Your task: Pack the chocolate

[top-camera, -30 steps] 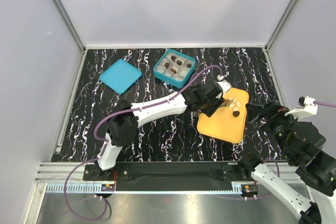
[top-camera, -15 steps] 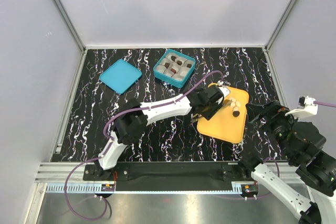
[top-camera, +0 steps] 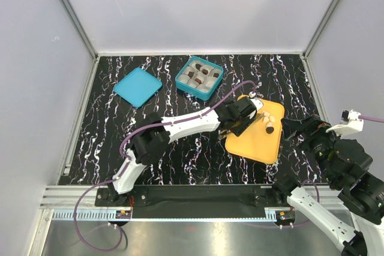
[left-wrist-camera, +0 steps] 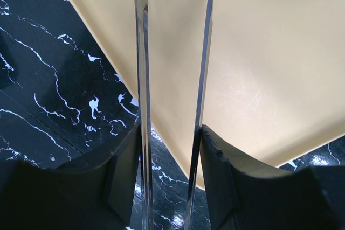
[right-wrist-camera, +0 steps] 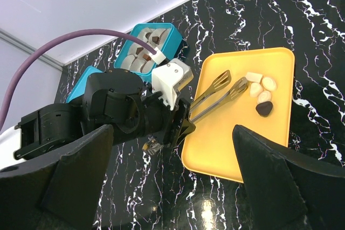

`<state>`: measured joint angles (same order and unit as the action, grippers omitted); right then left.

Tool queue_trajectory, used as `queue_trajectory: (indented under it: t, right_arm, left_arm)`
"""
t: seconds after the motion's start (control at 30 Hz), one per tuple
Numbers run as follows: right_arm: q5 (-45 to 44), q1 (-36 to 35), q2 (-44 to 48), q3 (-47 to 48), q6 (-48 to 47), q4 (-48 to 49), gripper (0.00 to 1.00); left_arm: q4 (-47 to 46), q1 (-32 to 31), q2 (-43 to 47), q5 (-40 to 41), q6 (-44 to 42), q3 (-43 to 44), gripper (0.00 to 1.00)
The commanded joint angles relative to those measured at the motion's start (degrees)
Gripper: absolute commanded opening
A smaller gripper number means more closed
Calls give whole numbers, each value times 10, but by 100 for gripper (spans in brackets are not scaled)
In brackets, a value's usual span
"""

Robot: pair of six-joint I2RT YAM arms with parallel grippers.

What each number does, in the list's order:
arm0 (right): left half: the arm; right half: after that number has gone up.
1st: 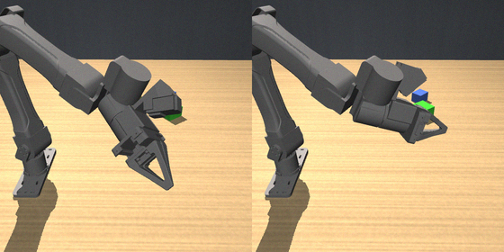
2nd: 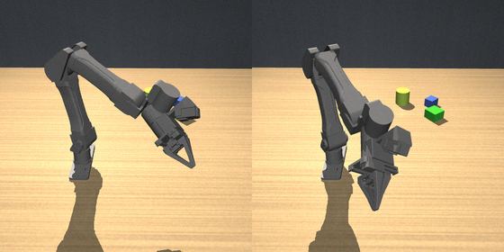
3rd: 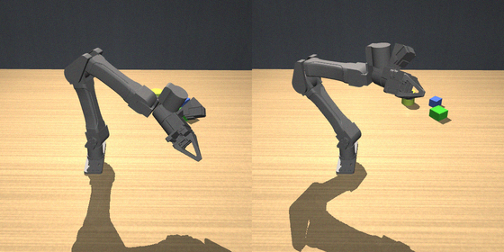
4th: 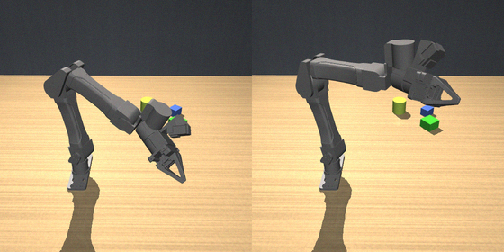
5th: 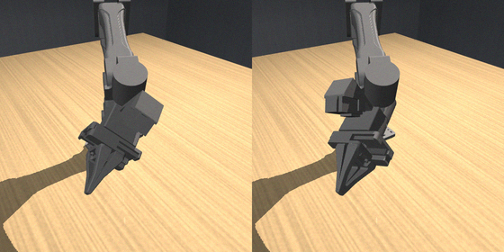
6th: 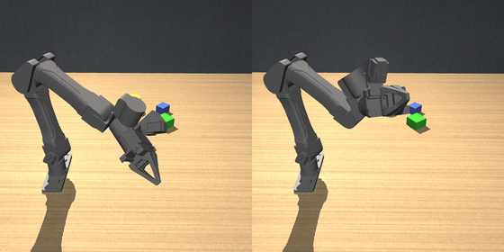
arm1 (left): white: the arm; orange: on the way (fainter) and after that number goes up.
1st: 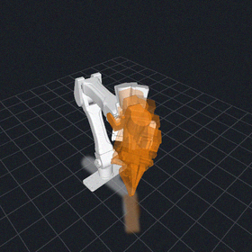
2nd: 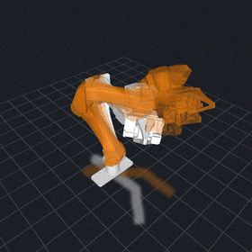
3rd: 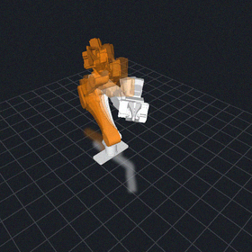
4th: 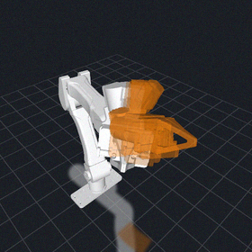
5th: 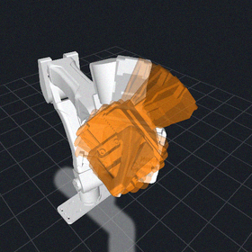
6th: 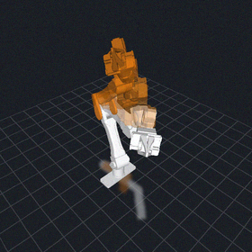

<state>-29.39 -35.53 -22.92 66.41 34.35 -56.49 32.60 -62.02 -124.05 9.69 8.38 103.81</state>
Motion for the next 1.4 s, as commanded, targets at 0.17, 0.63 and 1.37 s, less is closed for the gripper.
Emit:
queue_trajectory:
  t: [0.17,0.63,1.37]
  right_arm:
    - [-14,-3,3,10,4,2,100]
    - [-17,-3,11,16,6,-8,100]
    - [-14,-3,20,18,14,-12,100]
  left_arm:
    - [-12,-16,1,11,-5,25,49]
    - [-4,-18,-24,30,-8,50,49]
    - [16,-18,60,20,12,18,40]
